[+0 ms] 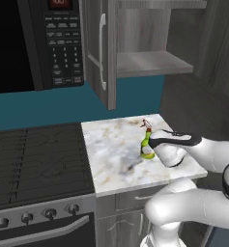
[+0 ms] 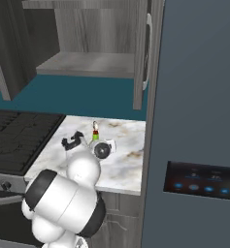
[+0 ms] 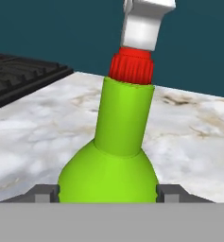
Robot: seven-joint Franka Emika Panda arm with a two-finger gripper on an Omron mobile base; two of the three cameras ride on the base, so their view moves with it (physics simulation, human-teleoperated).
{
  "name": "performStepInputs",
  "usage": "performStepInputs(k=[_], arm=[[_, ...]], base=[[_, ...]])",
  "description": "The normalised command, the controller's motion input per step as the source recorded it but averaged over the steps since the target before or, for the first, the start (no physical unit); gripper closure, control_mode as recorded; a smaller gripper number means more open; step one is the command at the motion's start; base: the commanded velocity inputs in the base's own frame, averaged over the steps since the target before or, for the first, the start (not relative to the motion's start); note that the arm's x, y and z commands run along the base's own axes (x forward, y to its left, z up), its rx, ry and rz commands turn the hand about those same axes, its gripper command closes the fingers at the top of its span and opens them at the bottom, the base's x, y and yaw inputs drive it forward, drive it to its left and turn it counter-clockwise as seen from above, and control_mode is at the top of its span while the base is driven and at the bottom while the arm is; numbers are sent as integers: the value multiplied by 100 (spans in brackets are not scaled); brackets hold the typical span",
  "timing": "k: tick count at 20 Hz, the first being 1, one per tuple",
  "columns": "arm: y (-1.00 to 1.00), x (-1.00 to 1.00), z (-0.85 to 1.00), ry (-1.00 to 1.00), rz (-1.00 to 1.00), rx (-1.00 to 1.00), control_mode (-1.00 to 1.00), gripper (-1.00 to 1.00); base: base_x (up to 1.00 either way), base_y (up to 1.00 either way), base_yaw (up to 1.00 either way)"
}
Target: Move the cutting board and knife to the sink. Then move spray from the cabinet to the counter.
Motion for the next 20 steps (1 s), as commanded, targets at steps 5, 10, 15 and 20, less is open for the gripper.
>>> performStepInputs(k=[5, 10, 15, 20], arm=[[29, 0, -40, -12, 0, 1, -100, 100], [37, 0, -17, -11, 0, 0, -100, 100], [38, 0, -7, -4, 0, 0, -100, 100], [26, 0, -5, 0, -1, 0, -100, -100]], base=[[0, 0, 0], [0, 0, 0], [0, 0, 0], [0, 0, 0]])
